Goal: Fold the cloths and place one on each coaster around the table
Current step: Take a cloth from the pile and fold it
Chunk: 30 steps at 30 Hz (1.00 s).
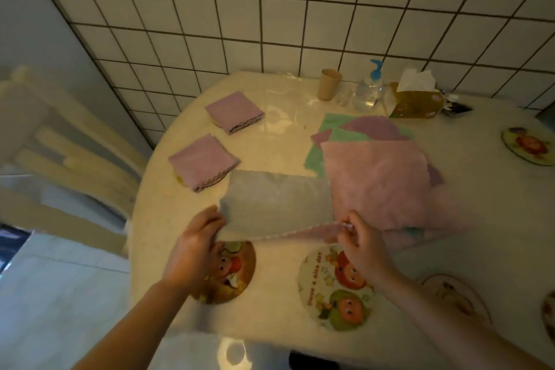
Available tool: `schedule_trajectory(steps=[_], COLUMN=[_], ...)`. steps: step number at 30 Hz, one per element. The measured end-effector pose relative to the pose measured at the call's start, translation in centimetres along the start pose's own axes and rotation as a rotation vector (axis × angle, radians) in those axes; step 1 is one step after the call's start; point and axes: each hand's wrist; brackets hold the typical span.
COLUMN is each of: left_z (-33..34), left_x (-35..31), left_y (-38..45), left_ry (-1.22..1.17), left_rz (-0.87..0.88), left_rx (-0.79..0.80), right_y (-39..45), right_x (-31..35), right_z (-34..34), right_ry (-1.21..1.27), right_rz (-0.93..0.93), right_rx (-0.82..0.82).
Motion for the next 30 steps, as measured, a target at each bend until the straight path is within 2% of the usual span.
schedule_trajectory(steps=[2,4,9,11,14,17,20,24,30], left_z=[-0.4,-0.7,-0.8,-0.9,-0.6,-0.1,0.5,3.2,6.1], left_x=[1.0,1.4,1.4,1.9,2.7,3.3,2.8,2.6,3.8], left_y=[-4.5,-8.0,-11.8,-11.4,-9.5,-6.5,-3.6,0.2,3.0], left_ry=[0.020,-0.056,-0.108,-0.139,-0.309,-0.489,-0.639,-0.647,-0.562], left_rz=[0.003,-0.015,-0.020,-0.159,-0.498,-0.766,-0.952,-1.040,-1.096], left_rx=[0.077,0.128,0.236,0.231,0.245,0.111,0.025,-0.024,-0.051], right_y=[-3.3,-6.3,-10.3,-10.1,-8.3,-5.0,-1.8,2.2,5.2], right_x=[-0.9,-1.9,-3.3,-3.4,-3.6,-3.8,-3.6,-4.7,-6.7], right_z=[1.0,1.6,1.4,1.2,1.1,1.5,2.6,4.6,5.3], right_ry=[-0.055,-0.120,-0.146,-0.154,-0.131,0.002,0.129,0.199,0.075], right_rz=[0.033,0.058,0.154,0.148,0.155,0.314,0.510,0.667,0.698], right_rx=[0.041,0.066,0.192,0.185,0.101,0.047,-0.014,-0.031,0.003])
Point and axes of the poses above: each hand's wrist, its own y-axis towards the middle knuckle, its own z-axis out of the palm, x = y × z, and after that the axes turned 12 degrees about -x, right-handed
